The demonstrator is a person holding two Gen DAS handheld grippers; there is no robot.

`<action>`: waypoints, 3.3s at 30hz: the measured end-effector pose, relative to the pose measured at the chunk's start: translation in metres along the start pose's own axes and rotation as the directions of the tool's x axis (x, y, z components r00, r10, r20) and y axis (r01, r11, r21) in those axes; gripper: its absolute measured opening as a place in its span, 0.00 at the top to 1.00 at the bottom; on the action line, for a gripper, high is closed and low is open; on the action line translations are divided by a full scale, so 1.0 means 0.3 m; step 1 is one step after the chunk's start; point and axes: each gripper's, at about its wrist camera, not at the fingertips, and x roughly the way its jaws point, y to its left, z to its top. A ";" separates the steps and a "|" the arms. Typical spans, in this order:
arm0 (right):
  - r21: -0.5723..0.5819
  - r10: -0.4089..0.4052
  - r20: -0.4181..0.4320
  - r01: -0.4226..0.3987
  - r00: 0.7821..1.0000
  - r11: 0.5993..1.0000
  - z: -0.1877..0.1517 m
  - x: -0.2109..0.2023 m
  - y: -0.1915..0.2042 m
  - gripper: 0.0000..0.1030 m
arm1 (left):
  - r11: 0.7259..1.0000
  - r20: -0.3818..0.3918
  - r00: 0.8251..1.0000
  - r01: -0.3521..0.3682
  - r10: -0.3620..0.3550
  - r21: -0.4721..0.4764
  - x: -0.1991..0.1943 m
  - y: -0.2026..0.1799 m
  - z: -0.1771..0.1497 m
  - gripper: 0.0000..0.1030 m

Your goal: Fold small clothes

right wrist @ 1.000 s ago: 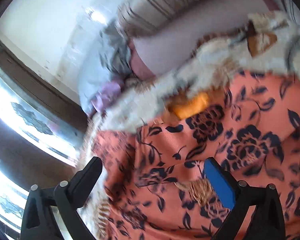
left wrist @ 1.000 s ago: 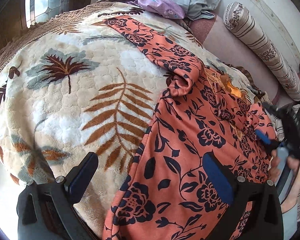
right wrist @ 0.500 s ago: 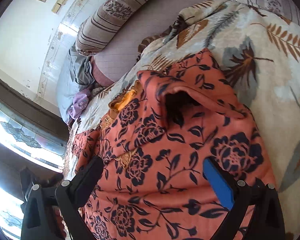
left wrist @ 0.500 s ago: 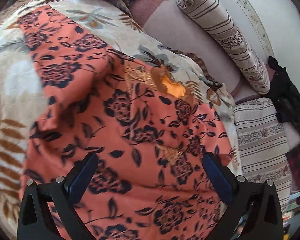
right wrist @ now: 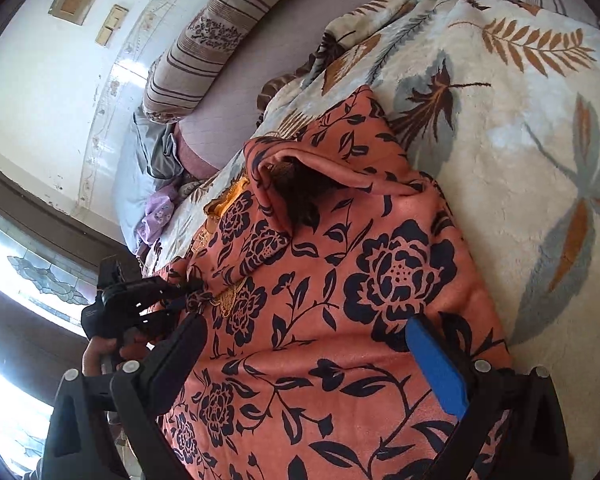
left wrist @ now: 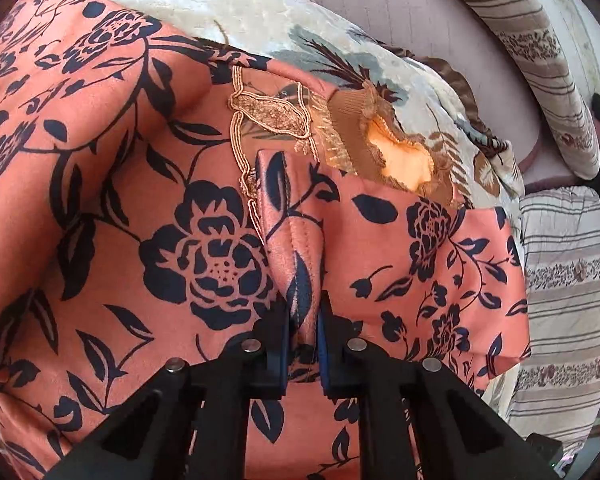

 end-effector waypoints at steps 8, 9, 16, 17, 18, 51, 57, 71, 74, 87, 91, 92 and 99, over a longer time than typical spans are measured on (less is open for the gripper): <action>-0.007 -0.016 0.030 0.016 0.999 1.000 0.048 -0.063 0.011 0.03 | 0.985 0.274 0.962 -0.059 0.012 0.164 -0.360 -0.067 -0.027 0.91; 0.002 -0.010 0.039 0.010 0.999 1.000 0.068 -0.068 0.012 0.02 | 0.983 0.252 0.967 -0.081 0.037 0.166 -0.343 -0.054 -0.025 0.90; 0.058 0.091 0.060 -0.095 0.994 0.994 0.274 -0.002 0.070 0.02 | 0.983 0.060 0.982 -0.181 0.180 0.012 -0.120 0.155 -0.017 0.89; 0.076 0.120 0.044 -0.123 0.992 0.990 0.301 0.025 0.069 0.02 | 0.985 0.063 0.983 -0.174 0.173 0.011 -0.130 0.152 -0.019 0.89; 0.098 0.131 0.034 -0.134 0.991 0.986 0.325 0.054 0.063 0.02 | 0.983 0.066 0.981 -0.185 0.183 0.022 -0.138 0.145 -0.022 0.89; 0.267 0.202 -0.078 -0.174 0.976 0.948 0.572 0.341 -0.114 0.02 | 0.911 0.329 0.872 -0.405 0.362 0.072 -0.347 0.093 -0.034 0.71; 0.167 0.037 -0.004 -0.036 0.999 0.985 0.588 0.291 -0.057 0.03 | 0.870 0.258 0.891 -0.433 0.373 0.236 -0.198 0.016 -0.067 0.42; -0.017 0.014 -0.175 -0.017 0.985 1.000 0.342 0.309 0.077 0.05 | 0.863 0.172 0.870 -0.486 0.463 0.139 -0.239 0.209 -0.059 0.51; -0.066 0.088 -0.144 -0.098 0.986 0.993 0.321 0.232 0.174 0.05 | 0.906 0.236 0.896 -0.410 0.377 0.108 -0.330 0.230 -0.077 0.50; -0.177 0.047 -0.205 -0.084 0.978 0.981 -0.017 0.279 0.184 0.04 | 0.877 0.378 0.921 0.259 -0.097 -0.405 -0.496 0.796 0.134 0.33; -0.211 0.033 -0.163 -0.068 0.986 0.975 -0.046 0.276 0.185 0.04 | 0.845 0.436 0.895 0.306 -0.098 -0.438 -0.490 0.869 0.280 0.33; -0.235 0.023 -0.149 -0.058 0.989 0.970 -0.055 0.282 0.193 0.04 | 0.830 0.446 0.890 0.317 -0.094 -0.458 -0.479 0.891 0.313 0.33; -0.352 -0.037 -0.077 0.007 0.996 0.936 -0.104 0.287 0.217 0.04 | 0.802 0.474 0.878 0.329 -0.067 -0.498 -0.432 0.979 0.471 0.34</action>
